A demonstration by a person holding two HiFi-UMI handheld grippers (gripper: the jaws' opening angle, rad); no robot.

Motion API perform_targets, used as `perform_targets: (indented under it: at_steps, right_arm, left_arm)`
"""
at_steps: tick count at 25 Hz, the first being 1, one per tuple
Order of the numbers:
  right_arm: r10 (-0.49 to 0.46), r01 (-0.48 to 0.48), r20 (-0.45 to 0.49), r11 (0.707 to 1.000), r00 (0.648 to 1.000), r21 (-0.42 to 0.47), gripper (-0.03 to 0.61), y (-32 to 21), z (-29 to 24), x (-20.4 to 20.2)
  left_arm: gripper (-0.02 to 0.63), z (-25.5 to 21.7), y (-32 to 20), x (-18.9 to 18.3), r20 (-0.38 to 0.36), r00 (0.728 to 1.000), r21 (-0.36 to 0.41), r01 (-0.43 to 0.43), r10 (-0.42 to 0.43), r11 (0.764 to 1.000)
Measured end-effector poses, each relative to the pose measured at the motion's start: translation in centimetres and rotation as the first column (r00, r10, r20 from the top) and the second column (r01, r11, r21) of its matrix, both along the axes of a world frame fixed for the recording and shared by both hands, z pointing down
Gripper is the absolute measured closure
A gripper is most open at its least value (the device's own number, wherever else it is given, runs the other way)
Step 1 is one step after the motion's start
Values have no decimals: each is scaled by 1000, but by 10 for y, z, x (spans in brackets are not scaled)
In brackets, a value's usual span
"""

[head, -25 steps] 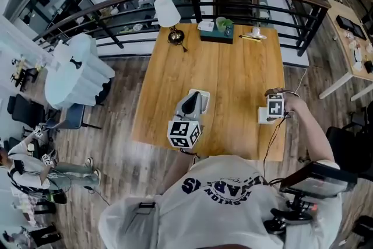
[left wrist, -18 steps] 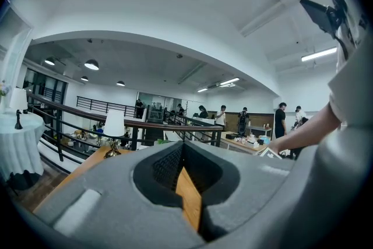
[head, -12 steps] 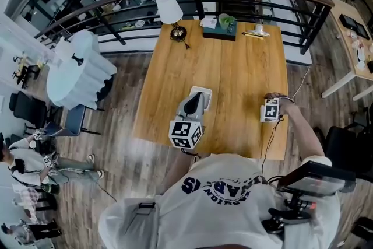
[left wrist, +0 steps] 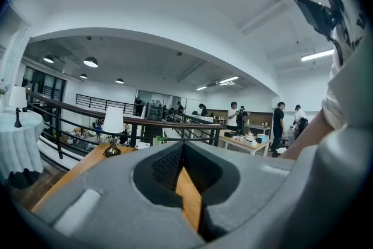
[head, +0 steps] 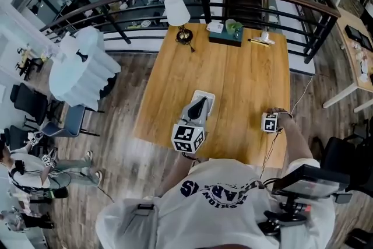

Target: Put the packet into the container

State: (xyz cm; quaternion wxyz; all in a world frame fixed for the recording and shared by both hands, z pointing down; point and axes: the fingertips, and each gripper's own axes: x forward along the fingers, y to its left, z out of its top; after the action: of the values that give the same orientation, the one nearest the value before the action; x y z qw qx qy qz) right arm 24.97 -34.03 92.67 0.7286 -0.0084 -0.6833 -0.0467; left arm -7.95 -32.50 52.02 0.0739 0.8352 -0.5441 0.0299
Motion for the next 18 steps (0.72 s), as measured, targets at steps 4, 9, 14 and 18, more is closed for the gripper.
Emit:
perform_targets:
  at_steps: [4, 9, 14, 18]
  right_arm:
    - [58, -58, 11, 998, 998, 36, 153, -7, 14, 2]
    - [86, -86, 14, 996, 996, -20, 178, -8, 12, 3]
    - [79, -79, -11, 997, 997, -12, 175, -9, 14, 4]
    - [75, -75, -28, 997, 997, -3, 175, -9, 12, 2]
  left_arm:
    - [611, 2, -1, -4, 4, 1000, -8, 10, -10, 1000]
    - [611, 3, -4, -5, 7, 1000, -4, 12, -12, 1000]
    - [611, 4, -5, -3, 6, 1000, -5, 8, -8, 1000]
    - [611, 5, -5, -1, 4, 1000, -16, -9, 9, 1000]
